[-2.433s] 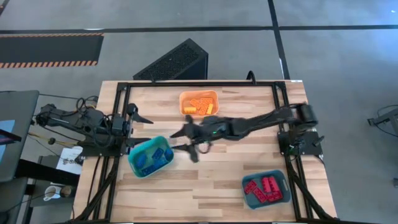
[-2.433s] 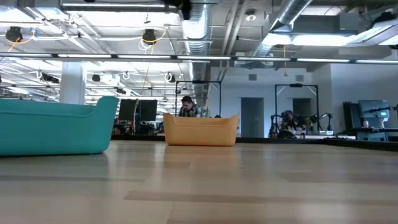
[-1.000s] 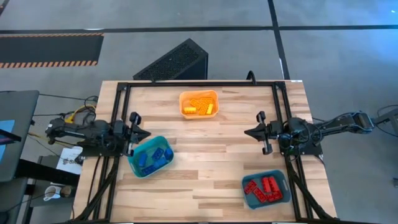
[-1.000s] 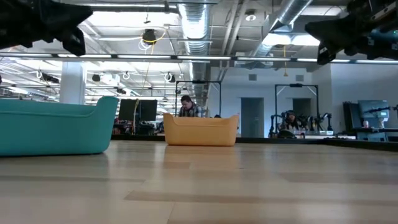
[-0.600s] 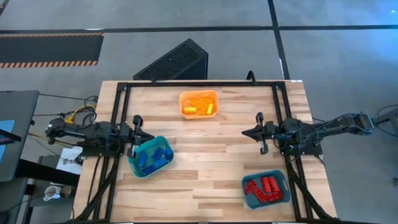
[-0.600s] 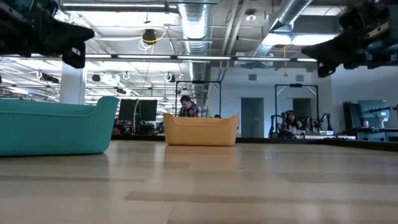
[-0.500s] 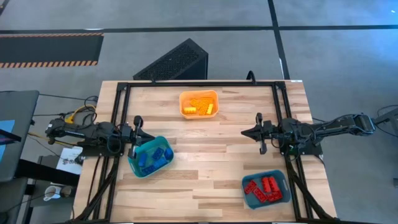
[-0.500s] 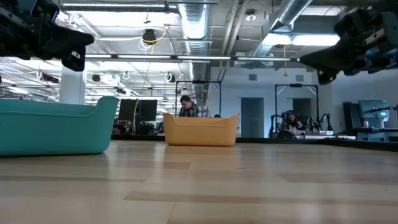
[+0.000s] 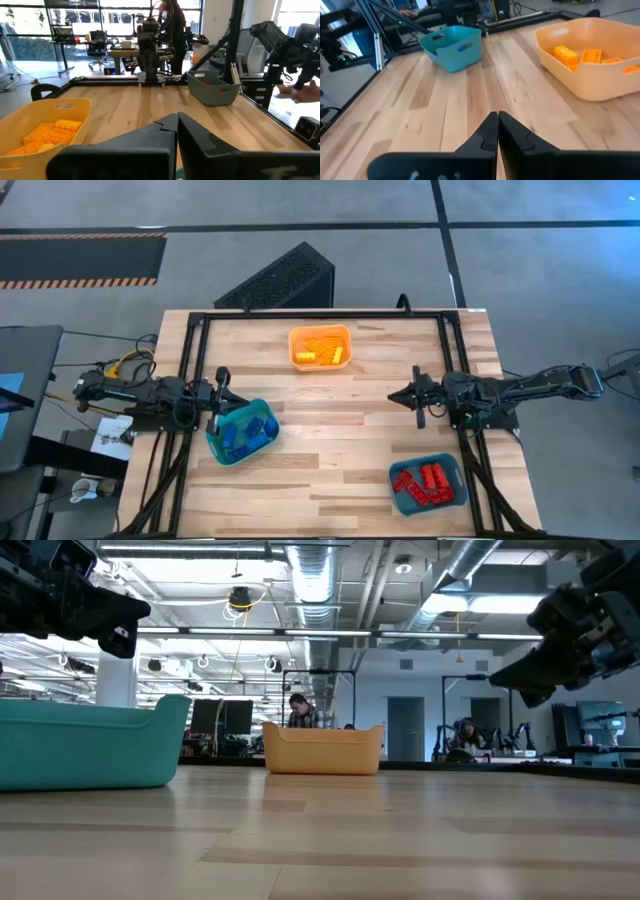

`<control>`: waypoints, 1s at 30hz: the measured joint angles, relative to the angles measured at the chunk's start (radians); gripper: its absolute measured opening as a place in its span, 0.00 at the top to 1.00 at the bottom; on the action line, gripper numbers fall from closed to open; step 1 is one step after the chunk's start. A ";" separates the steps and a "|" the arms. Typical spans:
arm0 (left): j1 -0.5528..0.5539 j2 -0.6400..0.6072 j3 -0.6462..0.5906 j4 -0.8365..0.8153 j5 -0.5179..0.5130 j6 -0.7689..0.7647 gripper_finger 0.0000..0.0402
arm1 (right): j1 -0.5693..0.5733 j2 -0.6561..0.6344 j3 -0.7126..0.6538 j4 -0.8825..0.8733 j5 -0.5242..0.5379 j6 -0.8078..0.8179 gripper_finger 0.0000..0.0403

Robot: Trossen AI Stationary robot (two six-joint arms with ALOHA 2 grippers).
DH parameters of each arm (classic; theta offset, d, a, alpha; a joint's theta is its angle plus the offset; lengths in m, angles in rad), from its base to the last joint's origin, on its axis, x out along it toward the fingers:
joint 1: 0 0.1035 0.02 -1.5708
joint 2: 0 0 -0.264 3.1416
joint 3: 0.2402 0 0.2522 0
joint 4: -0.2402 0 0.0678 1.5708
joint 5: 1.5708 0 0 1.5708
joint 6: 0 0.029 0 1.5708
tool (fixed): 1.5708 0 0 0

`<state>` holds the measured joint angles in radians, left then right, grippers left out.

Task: Sort & place blocks by color
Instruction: Return to Home Position

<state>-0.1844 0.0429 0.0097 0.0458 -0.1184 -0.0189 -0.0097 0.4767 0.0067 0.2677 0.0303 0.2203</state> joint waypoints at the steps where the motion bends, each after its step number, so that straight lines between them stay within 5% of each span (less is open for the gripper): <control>1: 0.000 0.000 0.000 0.000 0.000 0.000 1.00 | 0.000 0.000 0.000 -0.007 0.000 0.000 0.91; 30: 0.000 0.000 -0.002 0.000 0.000 0.014 1.00 | 0.000 0.000 -0.001 -0.029 -0.002 -0.003 0.92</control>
<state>-0.1844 0.0429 0.0082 0.0458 -0.1184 -0.0044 -0.0093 0.4767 0.0059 0.2386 0.0280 0.2176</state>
